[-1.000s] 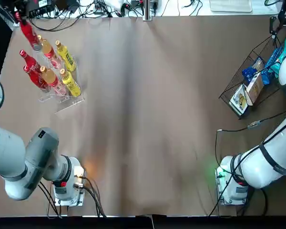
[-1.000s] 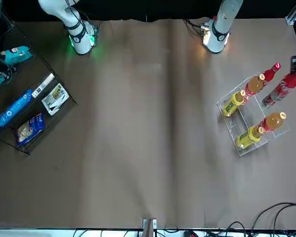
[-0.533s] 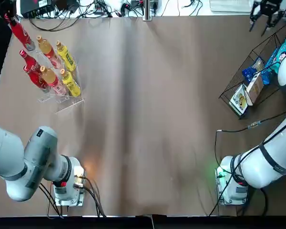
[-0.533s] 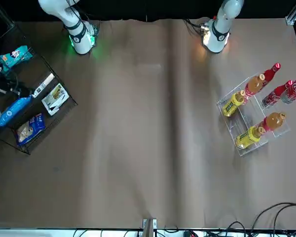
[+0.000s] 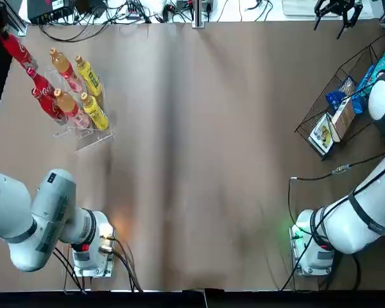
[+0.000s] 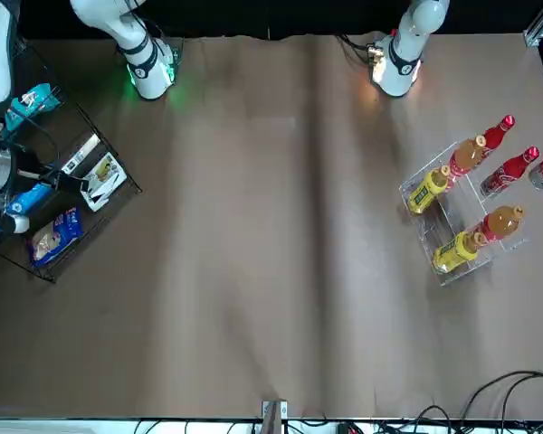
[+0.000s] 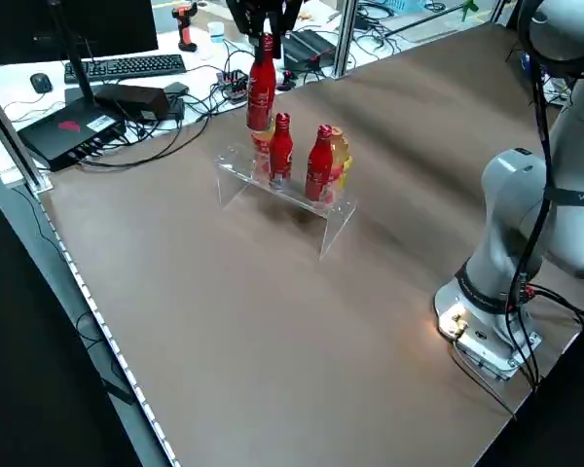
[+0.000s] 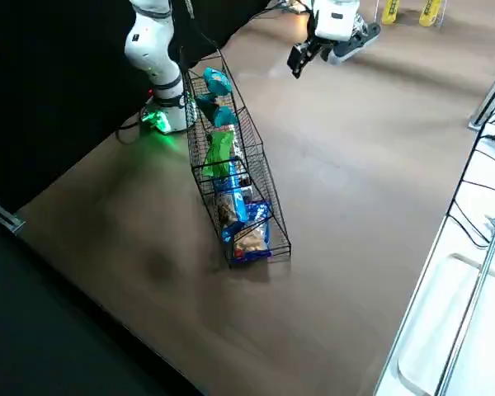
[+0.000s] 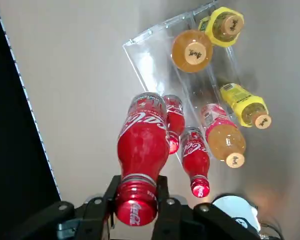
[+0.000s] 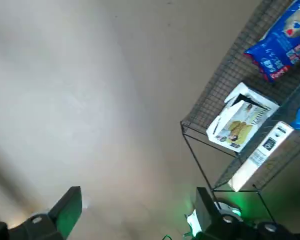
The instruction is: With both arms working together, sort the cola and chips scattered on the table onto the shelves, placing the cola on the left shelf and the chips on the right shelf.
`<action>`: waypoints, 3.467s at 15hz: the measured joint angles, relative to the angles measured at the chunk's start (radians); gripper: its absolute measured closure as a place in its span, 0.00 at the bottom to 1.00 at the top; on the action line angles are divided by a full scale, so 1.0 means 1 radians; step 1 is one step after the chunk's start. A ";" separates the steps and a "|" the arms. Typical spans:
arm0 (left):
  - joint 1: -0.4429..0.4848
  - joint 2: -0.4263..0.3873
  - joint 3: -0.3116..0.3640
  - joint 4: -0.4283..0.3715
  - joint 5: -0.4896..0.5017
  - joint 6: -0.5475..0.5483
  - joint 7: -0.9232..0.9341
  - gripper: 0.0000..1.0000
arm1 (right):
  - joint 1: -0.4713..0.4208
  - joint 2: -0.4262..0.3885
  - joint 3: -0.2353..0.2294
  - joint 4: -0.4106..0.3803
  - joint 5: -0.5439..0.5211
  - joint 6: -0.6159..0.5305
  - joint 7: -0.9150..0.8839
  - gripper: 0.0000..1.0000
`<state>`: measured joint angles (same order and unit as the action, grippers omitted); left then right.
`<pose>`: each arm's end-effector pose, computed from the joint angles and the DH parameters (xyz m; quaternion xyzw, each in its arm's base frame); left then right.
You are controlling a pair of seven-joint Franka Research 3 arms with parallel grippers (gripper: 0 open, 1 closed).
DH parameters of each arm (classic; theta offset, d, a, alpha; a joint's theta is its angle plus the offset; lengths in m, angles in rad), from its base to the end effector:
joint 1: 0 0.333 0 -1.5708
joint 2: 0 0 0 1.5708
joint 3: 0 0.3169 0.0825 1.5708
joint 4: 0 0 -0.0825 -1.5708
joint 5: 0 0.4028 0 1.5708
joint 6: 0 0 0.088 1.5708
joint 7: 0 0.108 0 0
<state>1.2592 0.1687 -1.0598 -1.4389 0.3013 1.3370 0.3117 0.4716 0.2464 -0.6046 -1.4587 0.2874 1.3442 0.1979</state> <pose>0.5448 0.1952 0.6187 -0.9921 0.0383 0.1090 0.0497 0.6073 -0.0073 0.5398 -0.9722 0.1565 0.1601 0.0684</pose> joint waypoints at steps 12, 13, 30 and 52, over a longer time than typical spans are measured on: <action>-0.003 0.123 0.010 -0.015 0.000 0.121 -0.004 0.68 | -0.092 -0.004 0.085 0.057 0.022 0.033 -0.227 0.00; -0.003 0.129 0.010 -0.022 0.000 0.126 -0.004 0.68 | -0.169 -0.005 0.169 0.057 0.022 0.039 -0.241 0.00; -0.004 0.201 0.049 -0.147 0.008 0.259 -0.005 0.68 | -0.348 -0.231 0.518 -0.182 -0.184 0.338 -0.246 0.00; -0.019 0.083 -0.112 -0.099 0.024 0.231 -0.158 0.00 | -0.392 -0.238 0.518 -0.172 -0.211 0.290 -0.244 0.00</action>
<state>1.2400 0.2520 -1.1717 -1.5376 0.3249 1.5677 0.1538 0.0792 0.0084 -0.0865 -1.6306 0.0760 1.6337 -0.0457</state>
